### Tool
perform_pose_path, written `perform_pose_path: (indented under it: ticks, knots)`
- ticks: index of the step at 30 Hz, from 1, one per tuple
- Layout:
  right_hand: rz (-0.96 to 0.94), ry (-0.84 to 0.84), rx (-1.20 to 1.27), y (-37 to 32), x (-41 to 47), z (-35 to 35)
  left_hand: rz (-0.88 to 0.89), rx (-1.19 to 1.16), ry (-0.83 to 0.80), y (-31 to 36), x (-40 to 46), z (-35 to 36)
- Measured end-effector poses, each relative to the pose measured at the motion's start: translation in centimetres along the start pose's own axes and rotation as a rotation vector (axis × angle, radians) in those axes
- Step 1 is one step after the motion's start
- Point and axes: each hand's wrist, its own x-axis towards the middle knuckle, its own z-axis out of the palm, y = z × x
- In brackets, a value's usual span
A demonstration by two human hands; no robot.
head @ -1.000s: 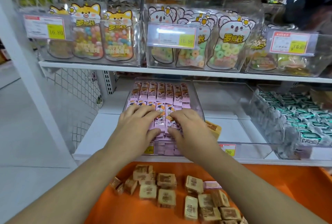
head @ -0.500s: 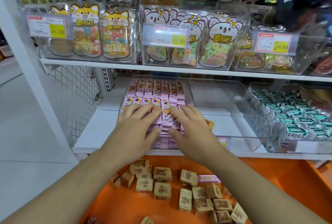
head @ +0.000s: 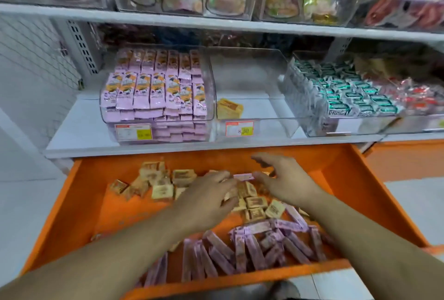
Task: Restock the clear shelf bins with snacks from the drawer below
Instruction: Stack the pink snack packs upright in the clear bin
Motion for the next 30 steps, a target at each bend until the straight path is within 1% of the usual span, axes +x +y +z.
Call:
perform_pose_path:
  ticks: [4,6,9,14,17,20,24,27,30]
  knots:
    - [0.191,-0.161,-0.056,6.7,-1.0,2.7,-0.012,-0.029,-0.116,0.9,0.9,6.2]
    - [0.256,-0.279,-0.087,9.9,-1.4,4.2,-0.04,-0.079,-0.195,1.1,1.7,9.3]
    - [0.334,-0.405,-0.113,14.2,-1.4,6.8,-0.076,-0.119,-0.329,0.2,2.8,14.2]
    - [0.361,-0.58,-0.129,18.3,-0.8,10.8,-0.032,-0.123,-0.509,-1.8,4.0,18.5]
    - [0.353,-0.618,-0.102,19.6,-0.1,12.3,-0.051,-0.178,-0.59,-2.6,4.5,20.3]
    - [0.285,-0.63,-0.155,20.2,0.5,13.3,-0.141,-0.264,-0.567,-2.4,4.6,21.4]
    - [0.237,-0.61,-0.162,20.1,0.3,13.9,-0.318,-0.437,-0.555,-2.0,4.5,21.5]
    - [0.298,-0.607,-0.106,19.0,0.3,12.9,-0.437,-0.491,-0.527,-1.7,4.3,20.2]
    - [0.438,-0.581,0.092,16.5,1.0,10.0,-0.532,-0.501,-0.469,-1.6,4.0,17.3]
